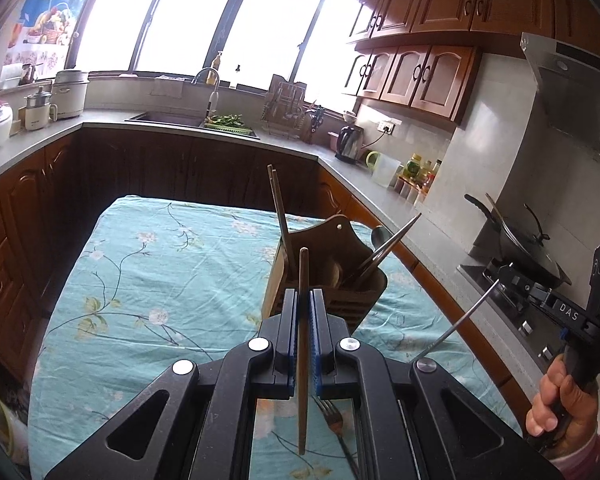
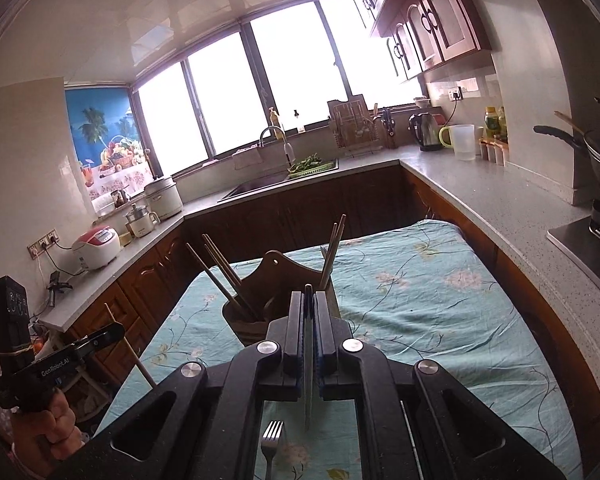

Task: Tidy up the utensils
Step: 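Lift both held chopsticks and lower them into the wooden caddy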

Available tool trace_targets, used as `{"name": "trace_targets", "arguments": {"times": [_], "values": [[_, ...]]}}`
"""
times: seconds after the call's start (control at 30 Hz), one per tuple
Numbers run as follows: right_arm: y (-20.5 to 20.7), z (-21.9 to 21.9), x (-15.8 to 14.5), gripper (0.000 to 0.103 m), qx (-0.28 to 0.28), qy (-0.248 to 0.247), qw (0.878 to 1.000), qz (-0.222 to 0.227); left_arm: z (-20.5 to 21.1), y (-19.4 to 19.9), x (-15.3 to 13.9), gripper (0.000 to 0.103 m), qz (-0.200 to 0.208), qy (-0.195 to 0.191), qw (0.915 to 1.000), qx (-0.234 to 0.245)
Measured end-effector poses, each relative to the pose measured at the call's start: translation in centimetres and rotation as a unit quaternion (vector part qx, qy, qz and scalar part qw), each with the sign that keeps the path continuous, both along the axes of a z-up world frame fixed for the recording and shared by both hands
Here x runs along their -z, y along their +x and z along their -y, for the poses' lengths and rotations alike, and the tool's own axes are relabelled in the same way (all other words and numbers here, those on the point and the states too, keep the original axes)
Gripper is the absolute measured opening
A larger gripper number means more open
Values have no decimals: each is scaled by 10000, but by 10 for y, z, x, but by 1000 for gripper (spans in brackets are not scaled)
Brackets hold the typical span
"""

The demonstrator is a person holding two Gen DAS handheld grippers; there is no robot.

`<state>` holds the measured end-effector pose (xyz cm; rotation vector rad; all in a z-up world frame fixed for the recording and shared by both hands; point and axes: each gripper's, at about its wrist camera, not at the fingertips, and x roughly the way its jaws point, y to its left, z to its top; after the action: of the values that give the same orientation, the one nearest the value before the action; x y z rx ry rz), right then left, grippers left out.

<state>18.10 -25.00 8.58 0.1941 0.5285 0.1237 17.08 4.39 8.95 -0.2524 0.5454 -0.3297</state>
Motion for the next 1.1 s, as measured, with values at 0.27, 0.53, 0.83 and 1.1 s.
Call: {"name": "trace_targets", "arguments": {"times": [0.27, 0.53, 0.83, 1.1], "values": [[14, -1, -23, 4, -26, -42, 9995, 324, 0, 13, -18, 3, 339, -74, 9994, -78], [39, -2, -55, 4, 13, -53, 9971, 756, 2, 36, -39, 3, 800, -162, 9964, -226], [76, -9, -66, 4, 37, -115, 9952, 967, 12, 76, -37, 3, 1256, -258, 9906, -473], [98, -9, -30, 4, 85, -73, 9974, 710, 30, 110, 12, 3, 1269, -314, 9890, -698]]}}
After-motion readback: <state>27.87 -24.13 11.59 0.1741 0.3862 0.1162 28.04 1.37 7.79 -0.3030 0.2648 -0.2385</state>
